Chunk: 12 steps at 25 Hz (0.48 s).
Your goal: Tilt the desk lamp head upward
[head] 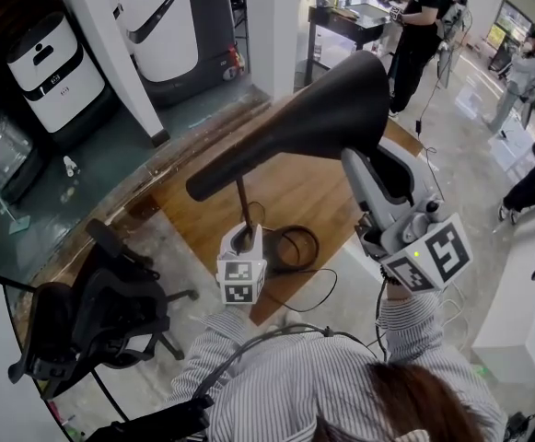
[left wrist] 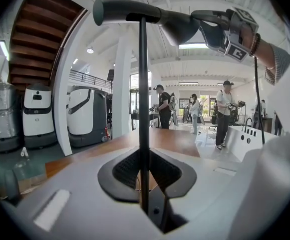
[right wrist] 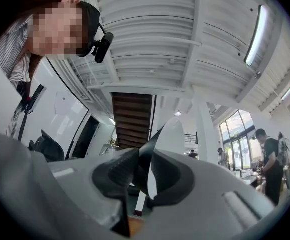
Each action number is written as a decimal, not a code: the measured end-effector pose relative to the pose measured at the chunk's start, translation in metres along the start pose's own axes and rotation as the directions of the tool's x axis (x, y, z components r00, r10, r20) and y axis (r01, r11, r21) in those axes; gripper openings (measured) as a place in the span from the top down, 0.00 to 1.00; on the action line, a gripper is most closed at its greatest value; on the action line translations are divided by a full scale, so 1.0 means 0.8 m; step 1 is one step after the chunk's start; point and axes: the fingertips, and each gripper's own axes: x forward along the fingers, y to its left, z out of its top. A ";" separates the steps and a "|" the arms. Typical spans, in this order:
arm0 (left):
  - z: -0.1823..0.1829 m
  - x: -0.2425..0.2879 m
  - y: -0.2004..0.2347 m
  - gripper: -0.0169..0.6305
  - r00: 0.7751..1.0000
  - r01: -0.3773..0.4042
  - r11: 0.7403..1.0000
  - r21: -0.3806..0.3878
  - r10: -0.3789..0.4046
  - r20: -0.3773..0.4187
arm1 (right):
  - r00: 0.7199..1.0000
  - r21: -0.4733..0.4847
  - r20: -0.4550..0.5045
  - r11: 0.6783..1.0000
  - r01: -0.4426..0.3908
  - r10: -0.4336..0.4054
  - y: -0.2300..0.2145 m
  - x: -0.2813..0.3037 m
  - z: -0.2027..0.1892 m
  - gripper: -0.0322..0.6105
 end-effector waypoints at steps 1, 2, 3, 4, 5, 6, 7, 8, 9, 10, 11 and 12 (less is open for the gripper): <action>0.000 0.000 0.000 0.89 1.000 0.001 1.000 0.001 -0.001 -0.001 | 1.000 -0.009 0.000 1.000 -0.004 0.004 0.001 0.001 0.002 0.83; 0.000 -0.001 -0.001 0.89 1.000 0.001 1.000 -0.001 -0.001 -0.001 | 1.000 -0.019 -0.001 1.000 -0.009 0.009 0.002 0.002 0.004 0.83; 0.001 -0.001 -0.001 0.89 1.000 0.001 1.000 -0.005 -0.001 -0.002 | 1.000 -0.029 -0.003 0.999 -0.015 0.015 0.003 0.004 0.005 0.83; 0.002 -0.001 -0.001 0.89 1.000 0.000 1.000 -0.008 0.000 -0.003 | 1.000 -0.038 -0.006 0.999 -0.021 0.021 0.003 0.006 0.007 0.83; 0.003 0.000 -0.001 0.89 1.000 0.001 1.000 -0.010 -0.001 -0.003 | 1.000 -0.047 -0.010 0.999 -0.027 0.027 0.003 0.007 0.008 0.83; 0.003 0.000 -0.001 0.89 1.000 0.003 1.000 -0.009 -0.003 -0.004 | 0.999 -0.056 -0.016 0.998 -0.033 0.032 0.003 0.009 0.008 0.83; 0.003 0.000 -0.001 0.89 1.000 0.006 1.000 -0.005 -0.006 -0.007 | 0.999 -0.064 -0.021 0.997 -0.038 0.037 0.004 0.009 0.009 0.83; 0.003 0.000 -0.001 0.89 1.000 0.009 1.000 -0.003 -0.009 -0.009 | 0.999 -0.073 -0.024 0.996 -0.043 0.041 0.005 0.010 0.011 0.83; 0.002 0.000 -0.002 0.89 1.000 0.011 1.000 -0.002 -0.011 -0.011 | 0.999 -0.081 -0.024 0.996 -0.047 0.045 0.006 0.010 0.012 0.83; 0.001 -0.001 -0.002 0.89 1.000 0.012 1.000 -0.001 -0.012 -0.012 | 0.998 -0.090 -0.025 0.995 -0.051 0.049 0.008 0.010 0.014 0.83; 0.000 -0.001 -0.002 0.89 1.000 0.014 1.000 0.000 -0.014 -0.015 | 0.998 -0.099 -0.026 0.993 -0.056 0.054 0.009 0.011 0.015 0.83; -0.002 -0.001 -0.003 0.89 1.000 0.016 1.000 -0.001 -0.016 -0.017 | 0.998 -0.107 -0.027 0.992 -0.061 0.058 0.011 0.011 0.016 0.83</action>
